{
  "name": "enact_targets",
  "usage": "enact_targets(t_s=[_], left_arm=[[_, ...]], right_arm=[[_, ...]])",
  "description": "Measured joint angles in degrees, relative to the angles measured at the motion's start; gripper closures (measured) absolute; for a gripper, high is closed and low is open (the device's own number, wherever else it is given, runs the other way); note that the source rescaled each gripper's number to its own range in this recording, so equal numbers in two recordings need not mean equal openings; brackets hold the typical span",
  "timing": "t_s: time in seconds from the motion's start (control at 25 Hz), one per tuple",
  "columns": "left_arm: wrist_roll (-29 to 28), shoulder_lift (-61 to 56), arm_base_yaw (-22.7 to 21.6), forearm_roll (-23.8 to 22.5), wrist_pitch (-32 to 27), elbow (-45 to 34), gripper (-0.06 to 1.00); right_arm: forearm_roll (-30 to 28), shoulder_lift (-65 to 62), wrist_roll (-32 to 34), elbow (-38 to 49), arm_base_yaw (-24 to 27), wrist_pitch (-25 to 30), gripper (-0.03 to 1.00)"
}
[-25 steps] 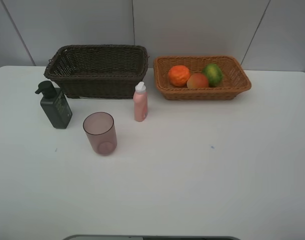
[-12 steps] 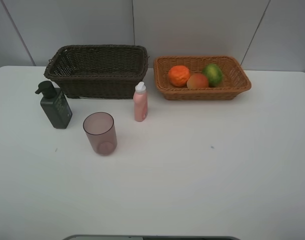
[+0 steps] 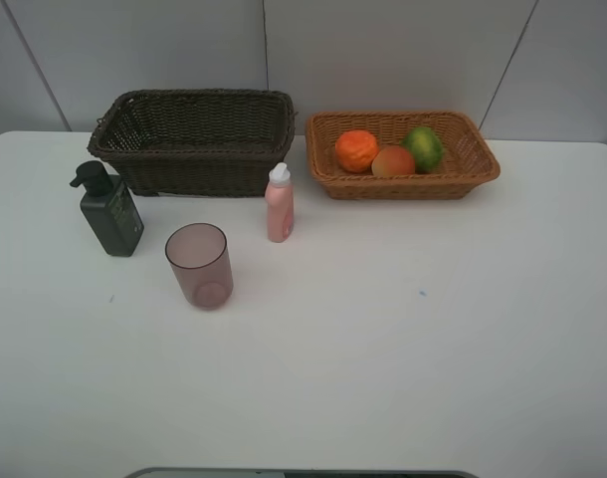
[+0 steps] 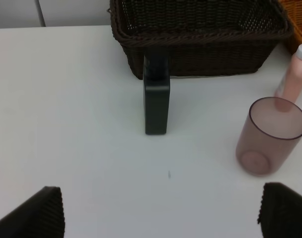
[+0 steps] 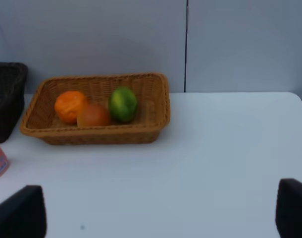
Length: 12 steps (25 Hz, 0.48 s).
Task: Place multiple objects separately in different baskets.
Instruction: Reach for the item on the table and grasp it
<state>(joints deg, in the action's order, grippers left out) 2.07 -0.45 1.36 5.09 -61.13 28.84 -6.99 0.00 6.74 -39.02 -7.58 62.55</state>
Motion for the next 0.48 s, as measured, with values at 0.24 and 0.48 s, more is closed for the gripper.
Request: enact_targets(t_s=[0.24,0.48], left_arm=[[0.0,0.0,0.0,0.0,0.0,0.0,-0.05],[0.0,0.0,0.0,0.0,0.0,0.0,-0.05]], right_arm=[[1.74,-0.23,-4.36,8.36,-0.03,-2.33,0.04],[1.74,-0.23,-5.67,9.21,0.08,-2.02,0.04]])
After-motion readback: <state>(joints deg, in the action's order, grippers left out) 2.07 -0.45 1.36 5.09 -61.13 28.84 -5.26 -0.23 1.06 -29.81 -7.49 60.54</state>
